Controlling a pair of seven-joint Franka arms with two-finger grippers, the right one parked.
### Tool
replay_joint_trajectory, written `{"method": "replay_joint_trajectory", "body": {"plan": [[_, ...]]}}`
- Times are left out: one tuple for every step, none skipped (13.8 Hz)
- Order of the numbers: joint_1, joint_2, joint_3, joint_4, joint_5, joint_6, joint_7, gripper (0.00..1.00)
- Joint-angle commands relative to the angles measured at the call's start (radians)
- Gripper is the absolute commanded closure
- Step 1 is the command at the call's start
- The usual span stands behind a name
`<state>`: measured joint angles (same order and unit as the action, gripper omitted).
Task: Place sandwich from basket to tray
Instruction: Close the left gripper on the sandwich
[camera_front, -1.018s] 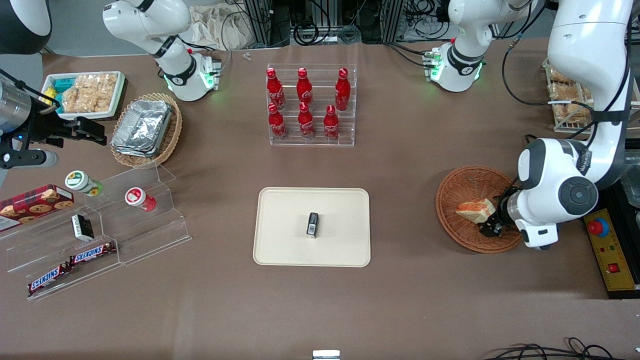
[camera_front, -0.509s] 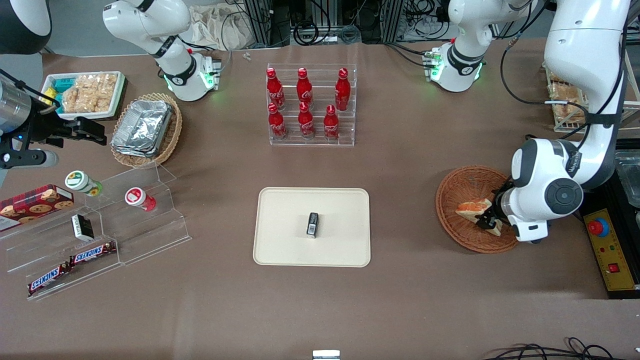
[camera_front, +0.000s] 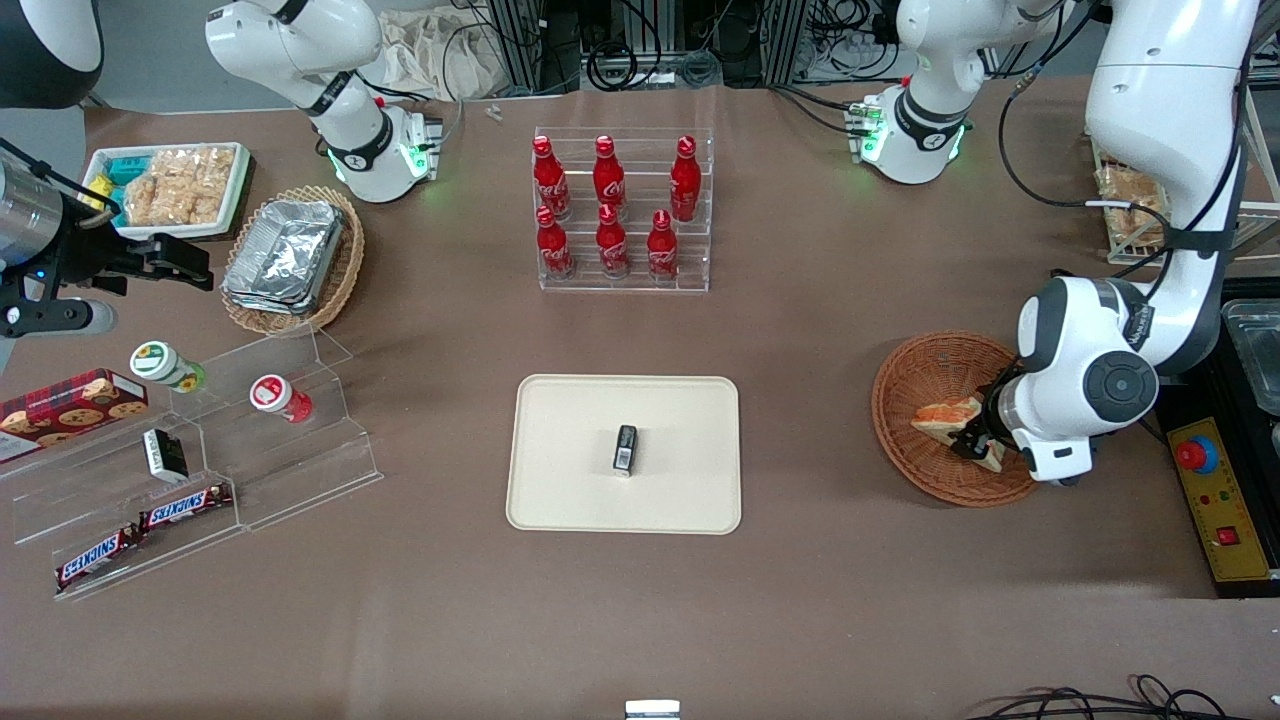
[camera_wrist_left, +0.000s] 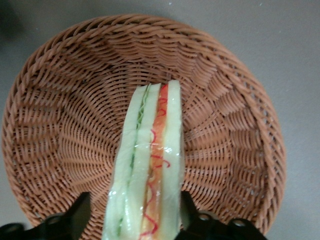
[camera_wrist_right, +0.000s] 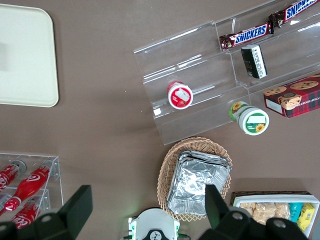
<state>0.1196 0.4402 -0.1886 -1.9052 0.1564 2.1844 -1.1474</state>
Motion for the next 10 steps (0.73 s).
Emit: {"method": "replay_joint_trajectory", "body": {"plan": [[0.006, 0.015, -0.006, -0.015, 0.026, 0.051, -0.066, 0.73], [0.006, 0.015, -0.006, -0.015, 0.026, 0.051, -0.064, 0.87], [0.006, 0.014, -0.006, -0.015, 0.026, 0.049, -0.066, 0.99], [0.006, 0.014, -0.006, -0.017, 0.026, 0.049, -0.066, 1.0], [0.006, 0.011, -0.008, -0.014, 0.026, 0.049, -0.067, 1.0], [0.006, 0.008, -0.008, -0.011, 0.026, 0.048, -0.068, 1.0], [0.006, 0.003, -0.008, -0.009, 0.026, 0.045, -0.064, 1.0], [0.006, 0.0, -0.008, -0.008, 0.026, 0.04, -0.058, 1.0], [0.008, -0.017, -0.008, -0.006, 0.026, 0.035, -0.049, 1.0], [0.008, -0.038, -0.008, 0.003, 0.026, 0.02, -0.046, 1.0]]}}
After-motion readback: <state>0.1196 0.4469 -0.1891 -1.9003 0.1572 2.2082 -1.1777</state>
